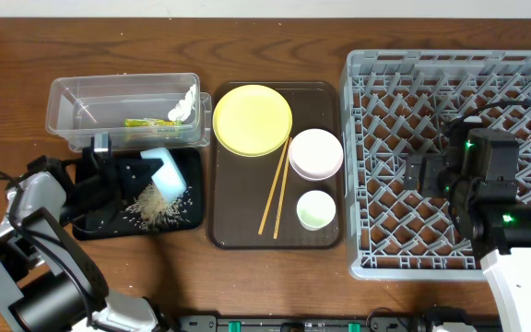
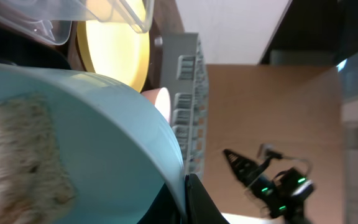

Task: Sort waste into correct bins and load items into the dishwasher rack
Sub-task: 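Tip the blue bowl over the black tray to pour out rice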

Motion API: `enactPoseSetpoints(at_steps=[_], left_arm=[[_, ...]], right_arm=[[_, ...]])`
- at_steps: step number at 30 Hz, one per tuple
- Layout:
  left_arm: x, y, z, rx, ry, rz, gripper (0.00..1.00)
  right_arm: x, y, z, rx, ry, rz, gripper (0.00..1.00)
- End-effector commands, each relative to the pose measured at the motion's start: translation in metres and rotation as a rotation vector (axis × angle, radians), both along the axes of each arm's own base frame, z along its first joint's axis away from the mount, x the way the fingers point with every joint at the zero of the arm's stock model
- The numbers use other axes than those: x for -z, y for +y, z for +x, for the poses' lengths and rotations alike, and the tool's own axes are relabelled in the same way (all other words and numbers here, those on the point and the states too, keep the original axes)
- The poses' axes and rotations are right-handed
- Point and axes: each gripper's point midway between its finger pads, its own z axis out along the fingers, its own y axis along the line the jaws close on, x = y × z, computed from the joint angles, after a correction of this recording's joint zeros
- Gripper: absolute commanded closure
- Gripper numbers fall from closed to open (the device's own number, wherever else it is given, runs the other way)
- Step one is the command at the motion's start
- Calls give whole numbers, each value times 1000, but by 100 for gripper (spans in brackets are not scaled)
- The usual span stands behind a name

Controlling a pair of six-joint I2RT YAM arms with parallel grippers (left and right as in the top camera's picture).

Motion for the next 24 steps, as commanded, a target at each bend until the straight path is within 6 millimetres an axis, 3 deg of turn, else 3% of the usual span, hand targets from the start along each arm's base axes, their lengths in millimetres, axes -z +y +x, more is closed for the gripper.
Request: enactPoseSetpoints(at_steps=[1,9,17,24], left_arm=[[-11,6,4,-51,40,-146,94],[-15,7,5,-64,63,-190,94],[-10,6,3,15,-384,144,94],[-13,6,3,11,-424,152,94]], right_arm=[[-11,2,3,-2,-28,4,1],[-11,2,3,-2,-28,4,1],[-11,0,3,3,-28,-7,1],[-11,0,3,3,-28,-7,1]])
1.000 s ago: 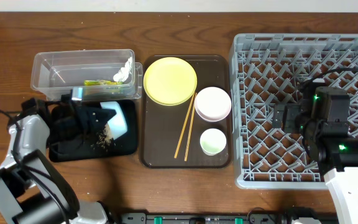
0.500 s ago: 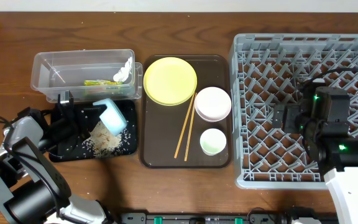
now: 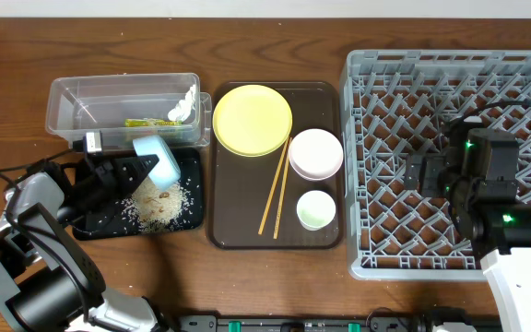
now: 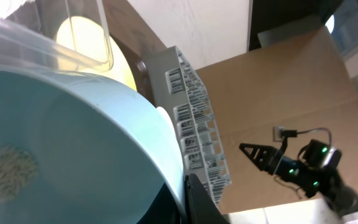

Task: Sort waste into correct bins and load items into the dishwasher rack
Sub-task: 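Tip the blue bowl over the black tray to pour out rice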

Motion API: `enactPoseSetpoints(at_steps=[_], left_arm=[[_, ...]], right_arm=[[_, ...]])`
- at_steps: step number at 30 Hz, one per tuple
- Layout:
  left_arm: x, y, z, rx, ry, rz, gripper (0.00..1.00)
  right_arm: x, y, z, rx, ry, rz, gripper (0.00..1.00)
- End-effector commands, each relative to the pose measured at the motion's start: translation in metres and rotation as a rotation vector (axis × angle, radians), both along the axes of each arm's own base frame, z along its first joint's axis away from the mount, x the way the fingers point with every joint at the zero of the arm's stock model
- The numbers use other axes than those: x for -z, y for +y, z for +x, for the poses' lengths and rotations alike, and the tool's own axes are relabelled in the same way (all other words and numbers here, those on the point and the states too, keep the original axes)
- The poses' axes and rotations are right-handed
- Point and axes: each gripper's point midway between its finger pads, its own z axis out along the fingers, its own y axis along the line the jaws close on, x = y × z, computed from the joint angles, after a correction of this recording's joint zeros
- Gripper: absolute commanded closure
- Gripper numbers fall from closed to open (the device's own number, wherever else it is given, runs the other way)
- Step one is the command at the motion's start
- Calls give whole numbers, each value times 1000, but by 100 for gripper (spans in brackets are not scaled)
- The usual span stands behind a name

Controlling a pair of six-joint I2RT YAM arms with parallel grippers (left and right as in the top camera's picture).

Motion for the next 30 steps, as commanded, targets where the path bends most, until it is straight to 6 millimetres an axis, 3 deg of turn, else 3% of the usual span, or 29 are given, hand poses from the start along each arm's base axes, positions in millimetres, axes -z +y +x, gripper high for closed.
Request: enactPoseSetpoints(at_steps=[1,9,13,18,22,26,30], left_arm=[[-2,1,0,-5,-64,20,94],[-4,6,0,-55,299,-250,94],[-2,12,1,-56,143,-132,94],[2,13,0,-68,247,-179,94],[-2,14,1,-62,144,-135,94],[3,15,2,-67,215,-147,94],[3,16,3,-64,164,-114,94]], right_arm=[[-11,0,3,2,-28,-6,1],[-11,0,3,2,-29,-7,1],[-11,0,3,2,-26,-7,1],[-9,0,1,3,-17,-7,1],[-9,0,1,2,-17,-7,1],[-9,0,1,3,-17,-7,1],[-9,0,1,3,-17,-7,1]])
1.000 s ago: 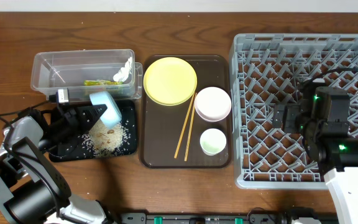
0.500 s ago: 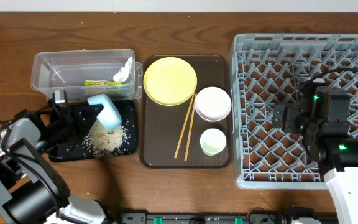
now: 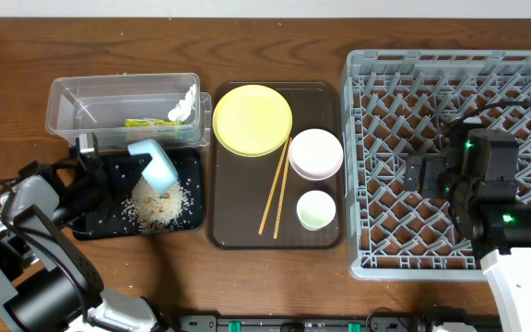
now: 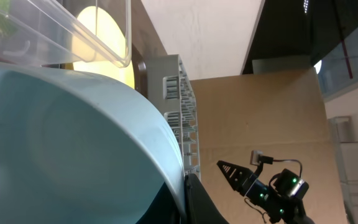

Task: Sort waste into correct bins and load items into the dishwasher rack
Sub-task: 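Tip the blue bowl over the black tray to pour out rice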

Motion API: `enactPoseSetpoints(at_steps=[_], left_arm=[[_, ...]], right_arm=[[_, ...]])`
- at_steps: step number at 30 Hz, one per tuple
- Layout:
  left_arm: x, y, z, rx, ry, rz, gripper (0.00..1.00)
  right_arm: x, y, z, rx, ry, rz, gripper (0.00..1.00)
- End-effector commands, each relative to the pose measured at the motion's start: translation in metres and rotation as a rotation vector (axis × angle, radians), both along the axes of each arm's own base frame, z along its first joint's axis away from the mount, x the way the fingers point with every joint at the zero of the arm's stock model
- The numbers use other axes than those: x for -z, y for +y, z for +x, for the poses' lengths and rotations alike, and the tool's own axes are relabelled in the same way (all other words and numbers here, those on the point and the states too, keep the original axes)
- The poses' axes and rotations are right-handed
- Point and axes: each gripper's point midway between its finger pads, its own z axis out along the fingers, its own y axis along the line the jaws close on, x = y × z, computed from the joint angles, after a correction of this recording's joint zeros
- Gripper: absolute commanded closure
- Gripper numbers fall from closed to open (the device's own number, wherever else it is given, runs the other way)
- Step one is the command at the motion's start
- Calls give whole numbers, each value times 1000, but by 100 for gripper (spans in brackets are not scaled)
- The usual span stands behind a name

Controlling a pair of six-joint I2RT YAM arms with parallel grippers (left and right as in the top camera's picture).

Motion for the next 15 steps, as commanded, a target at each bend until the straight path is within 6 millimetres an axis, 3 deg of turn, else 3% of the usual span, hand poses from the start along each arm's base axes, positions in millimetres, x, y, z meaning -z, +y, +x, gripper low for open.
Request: enactPoseSetpoints(at_steps=[1,15], left_arm=[[3,4,0,-7,-8,18,94],[-15,-1,2,0,-53,2,94]], right_arm=[[-11,1,3,1,-28,-4,1],[-11,0,3,2,-28,-6,1]])
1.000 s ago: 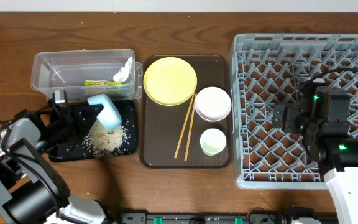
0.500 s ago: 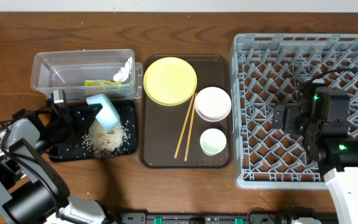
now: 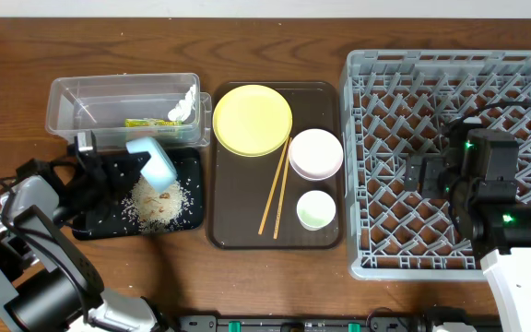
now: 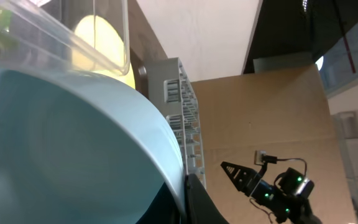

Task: Sort waste into correct bins and load items into the dishwasher rack
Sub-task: 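Tip the blue bowl over the black tray to pour out rice, then return the empty blue bowl to the brown tray with left gripper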

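Note:
My left gripper (image 3: pixel 125 169) is shut on the rim of a light blue bowl (image 3: pixel 156 163), which is tipped on its side above the black bin (image 3: pixel 188 162); a heap of rice (image 3: pixel 158 202) lies in that bin. In the left wrist view the bowl (image 4: pixel 67 149) fills the frame and its inside looks bare. On the brown tray (image 3: pixel 238 221) lie a yellow plate (image 3: pixel 253 119), a white bowl (image 3: pixel 316 152), a small green cup (image 3: pixel 314 209) and chopsticks (image 3: pixel 276 187). My right gripper (image 3: pixel 415 173) hovers over the grey dishwasher rack (image 3: pixel 450 69); its jaw state is unclear.
A clear plastic bin (image 3: pixel 123 106) behind the black one holds crumpled paper and a green wrapper. The rack takes up the right side of the table. The wooden table (image 3: pixel 275 286) shows bare along the front edge.
The blue bowl and my left gripper have barely shifted, staying tipped over the black bin. The right arm has not moved.
At first the tipped bowl held rice, with some spilling into the black bin. Then only a little rice was left in it and the heap in the bin had grown. After that the bowl looked bare, and it stays tipped over the bin.

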Motion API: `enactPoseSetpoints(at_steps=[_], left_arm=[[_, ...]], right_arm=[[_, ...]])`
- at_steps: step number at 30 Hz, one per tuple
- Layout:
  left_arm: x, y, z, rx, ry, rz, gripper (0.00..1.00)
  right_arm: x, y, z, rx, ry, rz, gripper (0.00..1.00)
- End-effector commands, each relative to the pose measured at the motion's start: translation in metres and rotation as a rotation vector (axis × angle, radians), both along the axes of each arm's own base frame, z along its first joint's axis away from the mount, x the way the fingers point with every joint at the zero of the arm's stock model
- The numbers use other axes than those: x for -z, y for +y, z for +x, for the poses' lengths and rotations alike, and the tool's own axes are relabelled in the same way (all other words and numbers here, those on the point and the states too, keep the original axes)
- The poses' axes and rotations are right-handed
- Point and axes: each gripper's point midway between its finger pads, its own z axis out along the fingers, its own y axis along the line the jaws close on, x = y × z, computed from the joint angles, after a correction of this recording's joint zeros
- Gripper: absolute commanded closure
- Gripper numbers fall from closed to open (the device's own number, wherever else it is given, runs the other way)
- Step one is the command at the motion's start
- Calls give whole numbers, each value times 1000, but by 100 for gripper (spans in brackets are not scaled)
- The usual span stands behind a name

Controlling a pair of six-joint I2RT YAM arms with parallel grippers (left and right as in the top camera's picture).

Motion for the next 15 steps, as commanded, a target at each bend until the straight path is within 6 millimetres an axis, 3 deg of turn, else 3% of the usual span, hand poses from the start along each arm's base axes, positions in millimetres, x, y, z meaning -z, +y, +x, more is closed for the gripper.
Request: enactPoseSetpoints(at_steps=[1,7,15], left_arm=[[-13,-7,-2,14,-17,-1,94],[-3,-43,-11,152,65,303,94],[3,-104,-4,241,87,757,94]], right_arm=[[-11,0,3,2,-28,-7,1],[-12,0,4,2,-32,-6,1],[-12,0,4,2,-32,-6,1]])
